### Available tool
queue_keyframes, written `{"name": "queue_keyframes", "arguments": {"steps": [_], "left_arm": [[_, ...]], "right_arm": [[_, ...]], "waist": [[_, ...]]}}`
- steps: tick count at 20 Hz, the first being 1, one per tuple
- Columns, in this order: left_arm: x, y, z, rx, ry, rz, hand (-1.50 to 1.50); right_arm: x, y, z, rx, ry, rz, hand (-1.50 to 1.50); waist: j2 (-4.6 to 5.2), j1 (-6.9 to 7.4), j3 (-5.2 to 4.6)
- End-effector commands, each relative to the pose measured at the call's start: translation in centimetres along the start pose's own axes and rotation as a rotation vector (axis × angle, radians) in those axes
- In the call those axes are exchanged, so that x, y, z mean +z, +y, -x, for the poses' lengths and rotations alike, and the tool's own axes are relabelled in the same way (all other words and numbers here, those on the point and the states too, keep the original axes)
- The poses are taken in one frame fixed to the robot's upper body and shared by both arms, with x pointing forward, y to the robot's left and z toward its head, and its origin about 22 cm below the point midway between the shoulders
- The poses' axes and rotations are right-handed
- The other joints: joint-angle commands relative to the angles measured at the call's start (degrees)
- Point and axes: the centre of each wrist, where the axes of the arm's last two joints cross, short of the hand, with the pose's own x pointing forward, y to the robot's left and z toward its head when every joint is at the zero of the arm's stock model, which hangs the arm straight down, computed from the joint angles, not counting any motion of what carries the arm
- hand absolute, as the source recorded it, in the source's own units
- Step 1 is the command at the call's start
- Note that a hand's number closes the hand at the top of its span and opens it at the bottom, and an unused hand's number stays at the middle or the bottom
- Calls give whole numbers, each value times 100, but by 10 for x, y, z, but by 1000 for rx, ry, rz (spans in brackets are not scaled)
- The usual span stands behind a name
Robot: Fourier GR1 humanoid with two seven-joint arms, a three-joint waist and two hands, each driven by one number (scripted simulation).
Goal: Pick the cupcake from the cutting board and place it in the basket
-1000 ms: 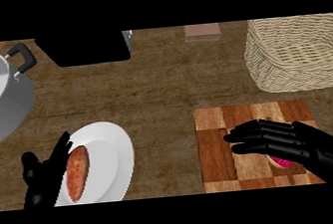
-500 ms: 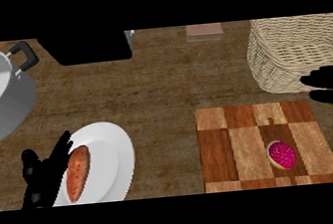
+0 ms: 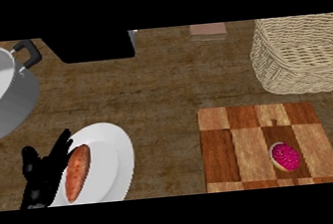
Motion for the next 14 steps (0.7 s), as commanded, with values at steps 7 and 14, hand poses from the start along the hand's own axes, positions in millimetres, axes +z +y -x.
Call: {"name": "queue_keyframes", "arguments": {"steps": [7, 14], "left_arm": [[23, 15, 16, -19, 81, -4, 0], [-1, -8, 27, -20, 82, 12, 0]], "right_arm": [[2, 24, 14, -25, -10, -48, -150], [-38, 75, 17, -66, -45, -30, -150]], "waist": [[9, 4, -20], [46, 33, -25]]}}
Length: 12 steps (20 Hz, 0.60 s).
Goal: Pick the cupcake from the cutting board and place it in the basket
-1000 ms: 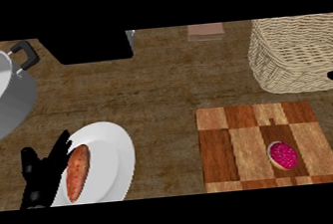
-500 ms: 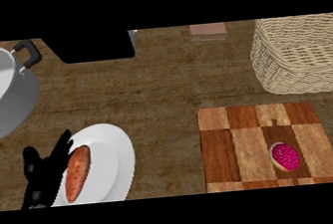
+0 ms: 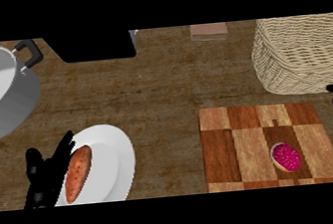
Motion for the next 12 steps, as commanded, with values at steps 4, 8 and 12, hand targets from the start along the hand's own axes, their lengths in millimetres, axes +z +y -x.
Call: {"name": "queue_keyframes", "arguments": {"steps": [4, 8, 12], "left_arm": [[12, 8, 15, -4, 73, -6, 0], [-3, 4, 13, 7, 63, -4, 0], [-12, -17, 20, 3, 78, -2, 0]], "right_arm": [[-32, 50, 8, -47, -63, -6, -150], [-41, 49, 7, -12, -29, -14, -150], [-57, 67, 15, 34, 11, -73, -150]], "waist": [[33, 51, -32], [34, 21, -39], [46, 28, -39]]}}
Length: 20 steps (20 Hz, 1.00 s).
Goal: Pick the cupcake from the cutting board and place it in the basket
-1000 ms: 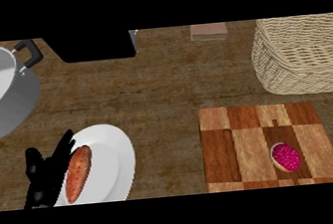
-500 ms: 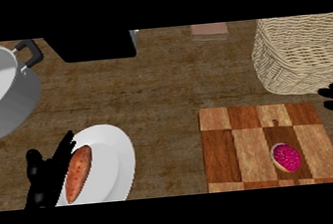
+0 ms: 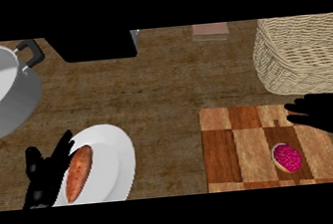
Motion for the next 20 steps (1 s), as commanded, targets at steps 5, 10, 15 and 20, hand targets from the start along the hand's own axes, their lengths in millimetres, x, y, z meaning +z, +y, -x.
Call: {"name": "queue_keyframes", "arguments": {"steps": [5, 10, 15, 20], "left_arm": [[10, -15, 12, -21, 81, 10, 0], [3, 2, 4, 4, 69, 3, 0], [-4, 14, 17, 11, 93, -4, 0], [13, -4, 19, -8, 63, 5, 0]], "right_arm": [[-19, 46, 20, 17, 3, -33, -150], [-29, 70, 19, -19, -13, -17, -150], [-20, 76, 17, 17, -10, -14, -150], [-59, 85, 33, -24, -8, -3, -150]], "waist": [[32, -20, -53], [31, -33, -56], [26, -87, -59], [33, 8, -56]]}}
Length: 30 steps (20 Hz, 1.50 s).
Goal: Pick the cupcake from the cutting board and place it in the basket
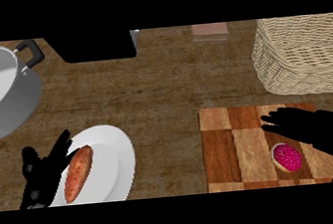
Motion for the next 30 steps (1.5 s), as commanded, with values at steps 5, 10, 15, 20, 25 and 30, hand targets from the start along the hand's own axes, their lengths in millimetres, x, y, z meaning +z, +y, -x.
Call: {"name": "queue_keyframes", "arguments": {"steps": [5, 10, 15, 20, 25, 30], "left_arm": [[6, -3, 23, 3, 73, 8, 0], [-7, -13, 11, 13, 82, 21, 0], [18, -10, 22, -9, 76, 4, 0], [5, 14, 24, -9, 82, 4, 0], [5, -5, 6, -9, 77, 6, 0], [15, -10, 16, -2, 73, 7, 0]], "right_arm": [[2, 2, 4, 10, -19, -5, -150], [-17, 37, -6, 51, 22, -33, -150], [-20, 50, 5, 75, 62, -113, -150], [-25, 53, 16, 46, 59, -90, -150], [-34, 64, 9, 54, 34, -84, -150], [-47, 73, 8, 33, 53, -81, -150]], "waist": [[37, -26, -56], [38, -53, -56], [37, -4, -54], [43, -24, -56], [38, -24, -54], [36, -12, -54]]}}
